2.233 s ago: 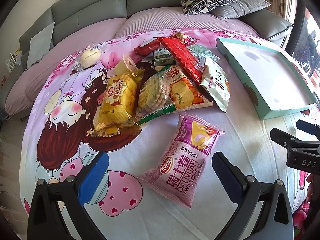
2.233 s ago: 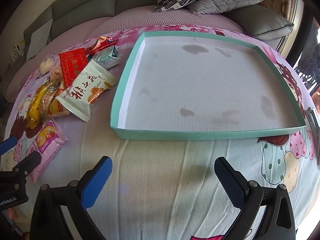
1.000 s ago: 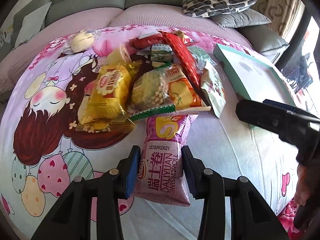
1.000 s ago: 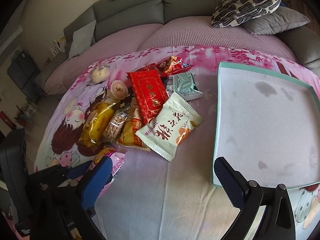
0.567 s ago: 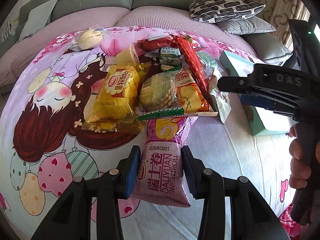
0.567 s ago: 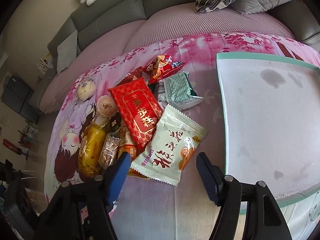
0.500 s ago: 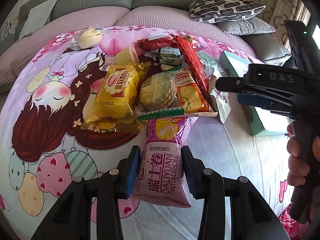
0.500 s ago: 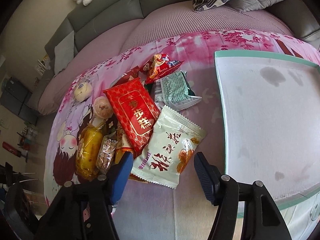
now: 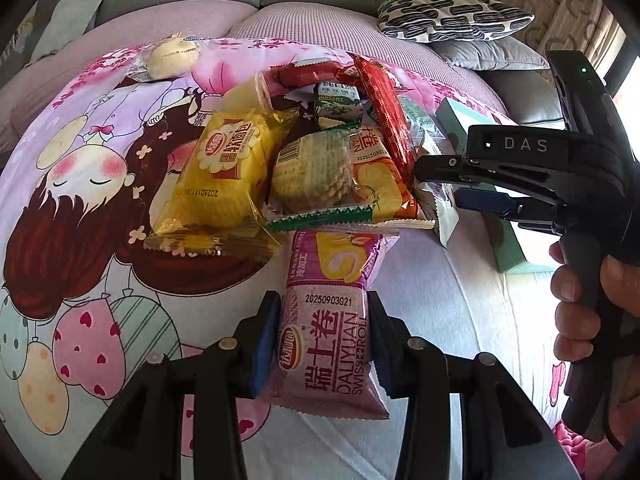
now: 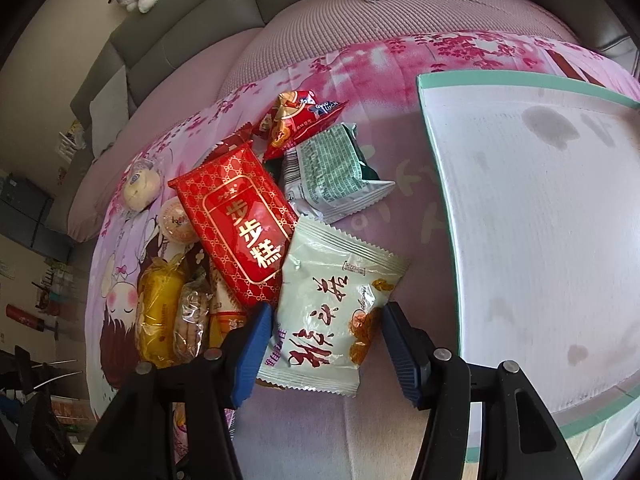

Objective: Organize snacks
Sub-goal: 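Grasp the pink Swiss roll bag with left tool while right tool grasps white pastry pack, then carry both packs into the tray and open both tools to release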

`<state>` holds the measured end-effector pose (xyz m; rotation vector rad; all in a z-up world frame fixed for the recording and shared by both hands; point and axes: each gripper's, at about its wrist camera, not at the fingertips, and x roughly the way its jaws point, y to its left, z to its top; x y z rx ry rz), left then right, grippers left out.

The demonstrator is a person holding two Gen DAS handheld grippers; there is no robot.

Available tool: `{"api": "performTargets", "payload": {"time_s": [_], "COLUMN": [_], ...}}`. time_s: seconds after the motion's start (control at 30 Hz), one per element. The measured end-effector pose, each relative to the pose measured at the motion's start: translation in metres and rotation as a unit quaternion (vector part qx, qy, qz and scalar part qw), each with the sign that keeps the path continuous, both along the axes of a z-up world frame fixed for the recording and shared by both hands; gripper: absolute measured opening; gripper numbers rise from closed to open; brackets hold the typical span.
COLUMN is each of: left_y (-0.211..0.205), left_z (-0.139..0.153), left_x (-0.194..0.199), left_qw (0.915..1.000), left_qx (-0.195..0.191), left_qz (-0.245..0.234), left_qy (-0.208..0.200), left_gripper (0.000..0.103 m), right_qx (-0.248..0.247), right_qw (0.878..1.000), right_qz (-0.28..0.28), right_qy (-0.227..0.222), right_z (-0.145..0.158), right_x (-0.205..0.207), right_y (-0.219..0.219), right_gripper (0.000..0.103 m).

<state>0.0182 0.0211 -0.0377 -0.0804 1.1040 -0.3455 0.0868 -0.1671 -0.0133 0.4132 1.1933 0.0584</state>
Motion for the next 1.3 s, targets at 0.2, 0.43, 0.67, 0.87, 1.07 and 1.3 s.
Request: {"api": "performTargets", "payload": {"time_s": [0.2, 0.43, 0.67, 0.87, 1.07, 1.3], "left_y": [-0.002, -0.005, -0.006, -0.004, -0.006, -0.018], "left_z": [-0.004, -0.005, 0.002, 0.018, 0.041, 0.071], "left_x": [0.001, 0.003, 0.001, -0.002, -0.008, -0.006], "left_qw": [1.0, 1.0, 1.0, 0.9999, 0.9996, 0.9983], "left_qx": [0.0, 0.001, 0.003, 0.001, -0.002, 0.007], "left_qz": [0.0, -0.001, -0.001, 0.003, 0.002, -0.002], "left_qy": [0.005, 0.006, -0.004, -0.013, -0.027, -0.058], "left_gripper": [0.044, 0.044, 0.041, 0.04, 0.039, 0.039], "right_qx": [-0.015, -0.017, -0.007, -0.001, 0.011, 0.021], "right_qw": [1.0, 1.0, 1.0, 0.999, 0.997, 0.995], "right_qz": [0.006, 0.004, -0.001, -0.013, -0.026, -0.046], "right_qy": [0.006, -0.006, -0.028, -0.051, -0.065, -0.085], "right_z": [-0.003, 0.0, 0.014, 0.038, 0.055, 0.069], "right_x": [-0.003, -0.007, -0.016, -0.02, -0.022, -0.025], "right_y": [0.005, 0.003, -0.006, -0.018, -0.028, -0.046], "right_gripper": [0.06, 0.056, 0.055, 0.055, 0.055, 0.055]}}
